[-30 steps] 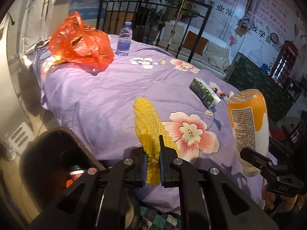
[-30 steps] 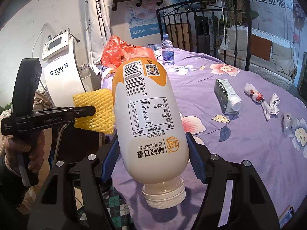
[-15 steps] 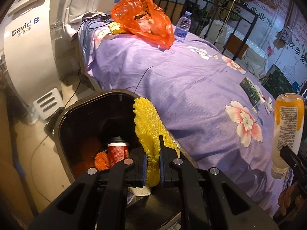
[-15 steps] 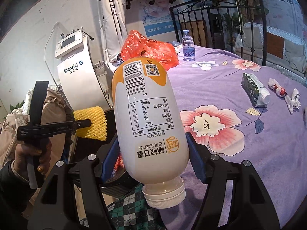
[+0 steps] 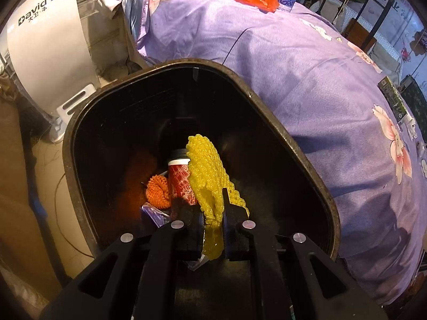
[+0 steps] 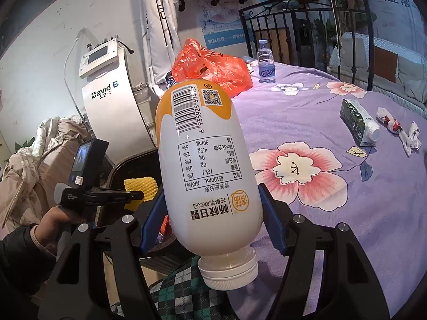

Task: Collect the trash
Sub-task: 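Carry the yellow net and milk bottle to the black bin and release both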

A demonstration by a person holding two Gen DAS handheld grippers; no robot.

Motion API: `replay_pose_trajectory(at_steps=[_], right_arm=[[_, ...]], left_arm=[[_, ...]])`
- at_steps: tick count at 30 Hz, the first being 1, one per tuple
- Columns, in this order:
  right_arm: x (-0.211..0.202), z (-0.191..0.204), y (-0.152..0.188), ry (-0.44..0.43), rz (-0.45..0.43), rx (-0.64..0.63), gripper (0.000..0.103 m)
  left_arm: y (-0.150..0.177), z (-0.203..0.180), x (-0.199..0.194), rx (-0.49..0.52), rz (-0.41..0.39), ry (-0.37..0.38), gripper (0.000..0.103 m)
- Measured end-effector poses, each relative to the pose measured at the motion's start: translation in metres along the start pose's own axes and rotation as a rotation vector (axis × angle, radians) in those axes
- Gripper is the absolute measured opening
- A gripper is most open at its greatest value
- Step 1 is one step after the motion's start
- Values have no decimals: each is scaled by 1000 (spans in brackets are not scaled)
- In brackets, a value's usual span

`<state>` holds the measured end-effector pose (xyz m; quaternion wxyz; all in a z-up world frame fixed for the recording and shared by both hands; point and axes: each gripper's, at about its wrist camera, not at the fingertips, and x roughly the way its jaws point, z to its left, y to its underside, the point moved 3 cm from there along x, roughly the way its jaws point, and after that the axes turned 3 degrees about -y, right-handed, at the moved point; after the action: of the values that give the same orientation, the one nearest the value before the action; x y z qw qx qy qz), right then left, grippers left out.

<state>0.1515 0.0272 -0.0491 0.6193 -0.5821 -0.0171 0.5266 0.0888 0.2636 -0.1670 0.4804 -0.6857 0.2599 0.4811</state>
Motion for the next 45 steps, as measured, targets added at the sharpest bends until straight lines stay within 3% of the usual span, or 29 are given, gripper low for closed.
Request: replay_pose_trajectory(at_steps=[1, 3, 8, 12, 18, 23, 30, 36, 45], right_arm=[[0, 0, 1, 0, 1, 1, 66], [1, 0, 2, 1, 3, 2, 66], [3, -1, 4, 1, 9, 8, 66], [7, 1, 3, -5, 19, 4, 66], [27, 18, 2, -54, 71, -22, 66], [61, 49, 8, -150, 155, -38, 66], [128, 98, 17, -282, 328, -45, 66], [178, 131, 26, -248, 472, -96, 66], [219, 150, 46, -190, 624, -133, 66]], left_arm=[[1, 0, 2, -2, 9, 6, 20], [1, 1, 5, -12, 18, 7, 57], [0, 3, 2, -21, 3, 2, 75], [-3, 3, -5, -38, -20, 13, 76], [-12, 12, -36, -101, -155, -17, 78], [-18, 25, -66, -145, -279, -83, 81], [-27, 47, -98, -201, -375, -128, 82], [-33, 79, -113, -295, -416, -118, 82], [-34, 89, -112, -303, -416, -112, 82]])
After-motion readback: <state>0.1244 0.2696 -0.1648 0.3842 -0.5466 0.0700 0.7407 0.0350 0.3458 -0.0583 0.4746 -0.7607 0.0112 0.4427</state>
